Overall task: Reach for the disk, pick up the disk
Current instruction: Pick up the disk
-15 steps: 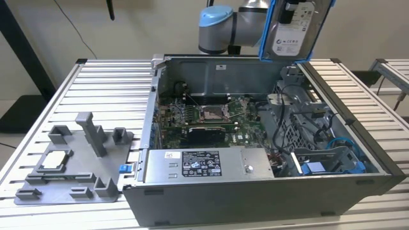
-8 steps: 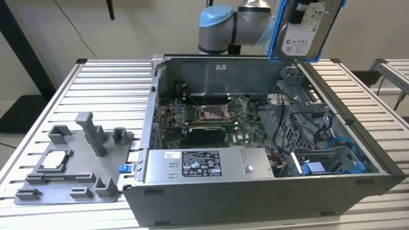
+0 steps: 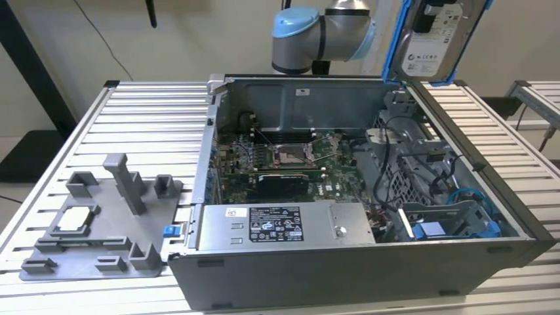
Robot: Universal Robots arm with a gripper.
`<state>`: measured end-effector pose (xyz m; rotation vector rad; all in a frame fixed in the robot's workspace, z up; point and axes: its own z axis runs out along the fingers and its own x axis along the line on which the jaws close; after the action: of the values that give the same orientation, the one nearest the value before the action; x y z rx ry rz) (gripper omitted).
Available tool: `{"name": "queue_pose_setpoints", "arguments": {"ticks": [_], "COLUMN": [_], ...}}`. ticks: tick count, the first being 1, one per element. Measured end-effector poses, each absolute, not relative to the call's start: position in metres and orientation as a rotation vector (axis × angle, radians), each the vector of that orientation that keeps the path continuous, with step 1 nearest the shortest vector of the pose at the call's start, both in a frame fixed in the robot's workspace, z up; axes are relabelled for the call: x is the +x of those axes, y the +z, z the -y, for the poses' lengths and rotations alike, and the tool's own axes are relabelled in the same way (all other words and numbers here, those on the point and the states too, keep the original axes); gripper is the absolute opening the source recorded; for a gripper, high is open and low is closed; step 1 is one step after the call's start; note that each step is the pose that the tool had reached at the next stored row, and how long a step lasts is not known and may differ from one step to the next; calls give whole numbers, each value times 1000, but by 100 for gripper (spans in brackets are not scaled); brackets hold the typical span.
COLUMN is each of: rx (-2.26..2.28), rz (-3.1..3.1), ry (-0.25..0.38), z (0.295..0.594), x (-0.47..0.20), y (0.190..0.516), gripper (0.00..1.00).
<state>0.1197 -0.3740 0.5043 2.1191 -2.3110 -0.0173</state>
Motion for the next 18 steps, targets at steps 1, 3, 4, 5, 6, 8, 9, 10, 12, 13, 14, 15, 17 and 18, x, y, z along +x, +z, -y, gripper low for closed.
{"name": "queue_pose_setpoints", "arguments": {"ticks": [1,3,4,5,6,8,9,10,12,13,14,15,17,18], "rx": [2119,2119,2119,2119,2119,2119,2119,2119,2119,2119,2120,2121,2121,2121], "rz": [2311,2311,2311,2311,2311,2311,2311,2311,2311,2312,2313,2313,2314,2314], "ry": [-17,-17,-17,-17,-17,-17,-17,-17,-17,-16,-15,-13,-13,-13], "z": [374,374,374,374,374,374,374,374,374,374,375,375,378,381], "x": [122,128,131,133,136,139,140,141,140,137,134,132,129,129], "y": [504,504,504,504,504,504,504,504,504,504,504,504,504,503], "gripper": [0,0,0,0,0,0,0,0,0,0,0,0,0,0]}}
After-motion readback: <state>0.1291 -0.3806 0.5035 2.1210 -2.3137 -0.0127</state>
